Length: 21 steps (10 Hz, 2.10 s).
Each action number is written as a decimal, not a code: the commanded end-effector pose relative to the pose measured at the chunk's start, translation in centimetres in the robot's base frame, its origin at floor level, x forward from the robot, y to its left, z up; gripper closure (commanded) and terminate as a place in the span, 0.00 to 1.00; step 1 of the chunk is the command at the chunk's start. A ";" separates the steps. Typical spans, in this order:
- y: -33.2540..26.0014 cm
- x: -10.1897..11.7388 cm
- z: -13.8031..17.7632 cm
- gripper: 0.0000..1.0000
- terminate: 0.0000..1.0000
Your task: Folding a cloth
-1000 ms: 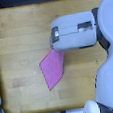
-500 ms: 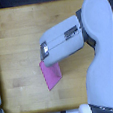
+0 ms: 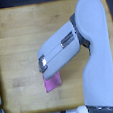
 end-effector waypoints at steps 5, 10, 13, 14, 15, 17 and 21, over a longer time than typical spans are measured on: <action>1.9 -0.1 -2.2 1.00 0.00; 2.7 0.1 -2.5 0.00 0.00; 2.4 -0.3 -2.5 0.00 0.00; 2.3 -0.5 -2.4 0.00 0.00; 2.1 -0.7 -2.3 0.00 0.00; 2.2 -1.2 -2.3 0.00 0.00; 1.1 0.0 -0.7 0.00 0.00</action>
